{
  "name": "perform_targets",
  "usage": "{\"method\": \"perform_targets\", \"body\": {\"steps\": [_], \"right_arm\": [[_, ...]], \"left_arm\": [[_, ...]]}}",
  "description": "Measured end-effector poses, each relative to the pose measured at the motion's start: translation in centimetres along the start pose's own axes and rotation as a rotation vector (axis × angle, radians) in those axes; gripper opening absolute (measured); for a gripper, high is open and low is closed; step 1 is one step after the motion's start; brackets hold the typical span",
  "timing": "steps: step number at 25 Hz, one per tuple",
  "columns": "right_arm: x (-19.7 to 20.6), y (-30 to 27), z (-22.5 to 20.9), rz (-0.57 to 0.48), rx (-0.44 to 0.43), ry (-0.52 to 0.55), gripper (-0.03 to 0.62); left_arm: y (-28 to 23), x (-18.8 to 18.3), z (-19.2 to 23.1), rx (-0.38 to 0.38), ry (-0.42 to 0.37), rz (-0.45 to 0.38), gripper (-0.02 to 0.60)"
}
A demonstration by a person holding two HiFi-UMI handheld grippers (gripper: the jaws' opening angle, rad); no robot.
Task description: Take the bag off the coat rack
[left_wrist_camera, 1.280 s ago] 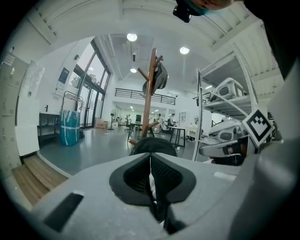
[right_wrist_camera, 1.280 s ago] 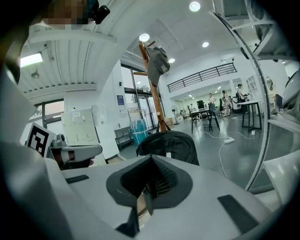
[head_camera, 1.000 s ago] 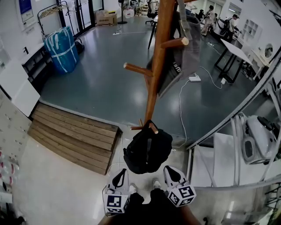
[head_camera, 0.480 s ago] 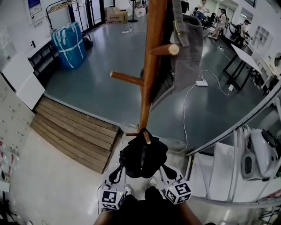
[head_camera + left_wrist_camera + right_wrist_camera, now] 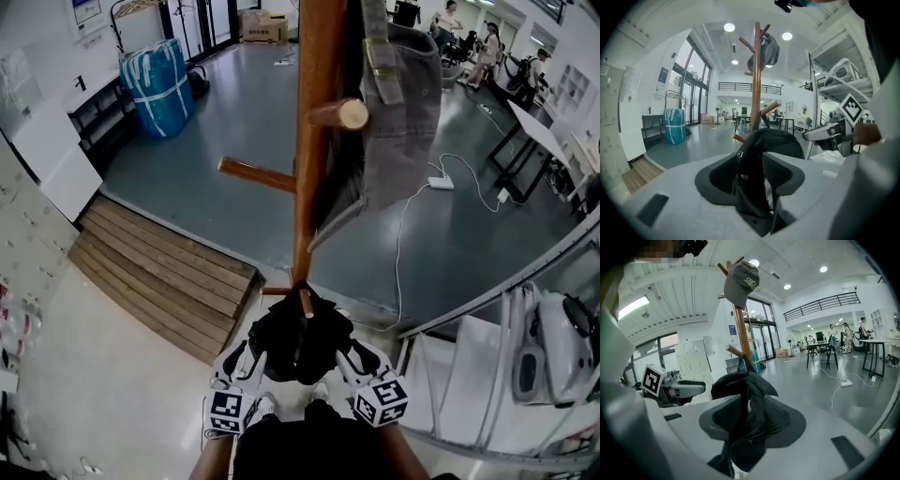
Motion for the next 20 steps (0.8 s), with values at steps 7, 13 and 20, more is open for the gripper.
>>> {"method": "perform_targets", "body": {"steps": [7, 13, 20], "right_arm": [[0.0, -1.6, -2.0, 0.027, -0.003, 0.021, 0.149], [0.4, -3.2, -3.3, 0.053, -0.03, 0.027, 0.182], [0.8, -5.2, -3.8, 0.082, -0.065, 0.043, 0.195]], "left_arm": [[-1.8, -0.6, 0.5, -0.022, 0.011, 0.025, 0.195], [-2.9, -0.5, 0.8, -0.063, 0.022, 0.04, 0.196], [-4.4, -0.3, 1.3, -0.074, -0.007, 0.075, 0.198]]}}
Point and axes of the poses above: the fingertips, and each gripper's own axes: y backward along the fingers, z to its left, x out of its underside, the point moved 9 cm from there along y, backward along the fingers, and after that the axes turned 11 degrees about y, right-handed, at the moved point
